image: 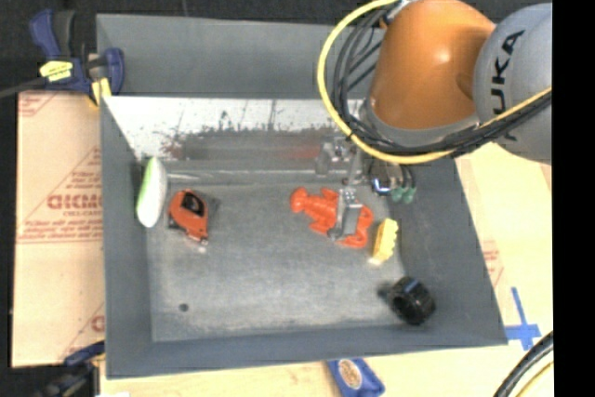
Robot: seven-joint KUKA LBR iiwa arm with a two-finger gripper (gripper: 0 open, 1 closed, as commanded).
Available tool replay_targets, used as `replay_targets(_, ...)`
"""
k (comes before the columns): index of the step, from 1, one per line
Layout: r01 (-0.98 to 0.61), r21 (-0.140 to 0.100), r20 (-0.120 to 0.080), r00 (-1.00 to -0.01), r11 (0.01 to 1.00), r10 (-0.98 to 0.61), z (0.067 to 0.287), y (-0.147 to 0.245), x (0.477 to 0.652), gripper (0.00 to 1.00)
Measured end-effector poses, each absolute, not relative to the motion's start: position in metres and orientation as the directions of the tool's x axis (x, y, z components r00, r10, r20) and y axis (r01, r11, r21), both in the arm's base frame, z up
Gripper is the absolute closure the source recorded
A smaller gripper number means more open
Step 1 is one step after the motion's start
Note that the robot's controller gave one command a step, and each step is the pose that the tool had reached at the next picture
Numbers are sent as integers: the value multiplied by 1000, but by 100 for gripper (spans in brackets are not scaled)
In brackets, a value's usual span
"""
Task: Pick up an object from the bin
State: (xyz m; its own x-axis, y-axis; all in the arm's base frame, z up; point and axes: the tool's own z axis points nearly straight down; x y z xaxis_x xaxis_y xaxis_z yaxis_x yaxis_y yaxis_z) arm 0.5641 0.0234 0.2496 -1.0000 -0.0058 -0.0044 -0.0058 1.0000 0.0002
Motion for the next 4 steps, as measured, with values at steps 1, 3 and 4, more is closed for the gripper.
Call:
replay_targets(1, -15, -1, -11, -1000, 1000, -15, 205, 3, 562, 0)
replay_targets(3, 238, 0, -1, -971, 971, 238, 182, -4, 566, 0)
replay_targets(4, 119, 0, -8, -993, 993, 119, 173, -18, 593, 0)
